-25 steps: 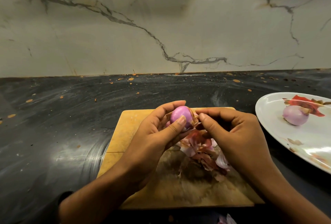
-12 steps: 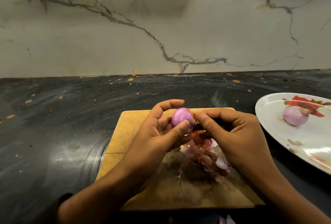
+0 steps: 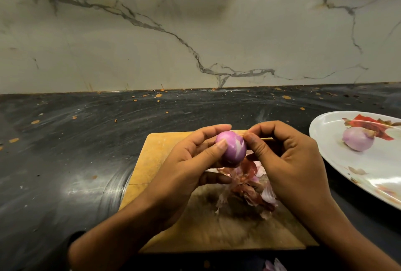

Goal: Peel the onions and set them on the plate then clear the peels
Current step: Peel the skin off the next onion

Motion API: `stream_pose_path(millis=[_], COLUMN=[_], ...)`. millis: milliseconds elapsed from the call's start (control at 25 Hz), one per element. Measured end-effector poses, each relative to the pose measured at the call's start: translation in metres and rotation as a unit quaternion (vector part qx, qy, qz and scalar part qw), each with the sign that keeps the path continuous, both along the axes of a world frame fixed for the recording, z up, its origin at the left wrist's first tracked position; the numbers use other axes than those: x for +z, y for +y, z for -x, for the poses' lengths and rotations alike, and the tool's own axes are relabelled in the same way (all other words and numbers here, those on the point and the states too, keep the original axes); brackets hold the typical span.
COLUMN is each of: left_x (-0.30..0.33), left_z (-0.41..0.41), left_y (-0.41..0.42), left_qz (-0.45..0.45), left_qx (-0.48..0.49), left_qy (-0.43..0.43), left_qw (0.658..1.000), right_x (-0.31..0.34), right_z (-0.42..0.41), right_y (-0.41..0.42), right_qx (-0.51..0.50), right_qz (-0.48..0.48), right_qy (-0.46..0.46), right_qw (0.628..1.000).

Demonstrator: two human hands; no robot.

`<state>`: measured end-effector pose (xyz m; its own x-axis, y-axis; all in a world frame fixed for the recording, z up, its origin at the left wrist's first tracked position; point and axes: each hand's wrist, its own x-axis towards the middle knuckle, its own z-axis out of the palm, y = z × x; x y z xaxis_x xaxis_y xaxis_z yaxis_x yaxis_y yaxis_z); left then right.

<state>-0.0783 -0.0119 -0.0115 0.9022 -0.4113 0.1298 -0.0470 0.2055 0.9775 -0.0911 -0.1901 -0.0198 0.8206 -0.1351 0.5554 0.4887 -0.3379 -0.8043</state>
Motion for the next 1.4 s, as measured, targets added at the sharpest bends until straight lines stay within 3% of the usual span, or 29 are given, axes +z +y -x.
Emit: stream_pose_path(millis=[320,960,1200,1400], left_x=[-0.0033,-0.0046,-0.0029,-0.0033], left_z=[-0.0024,-0.0016,-0.0021,-0.0024], left_y=[-0.0014,-0.0004,0.0002,-0.0008], left_qz=[0.027,-0.014,0.055,0.061], left_qx=[0.022,0.049,0.021,0.026], left_qy=[-0.002,-0.036,0.014,0.018], left_qw=[0.999,0.998,0.998,0.998], right_x=[0.0017,-0.0029,-0.0009,-0.0039], right_z=[0.0001,-0.0032,-0.0025,-0.0053], right_y=[-0.0004,-0.0051,-0.0035,-0.0046], right_qx=[0.067,0.071,0.105,0.09], right_qz=[-0.034,-0.052,-0.049,-0.02], right_qy=[0.073,0.08,0.071,0.059], right_qw=[0.995,0.993,0.991,0.994])
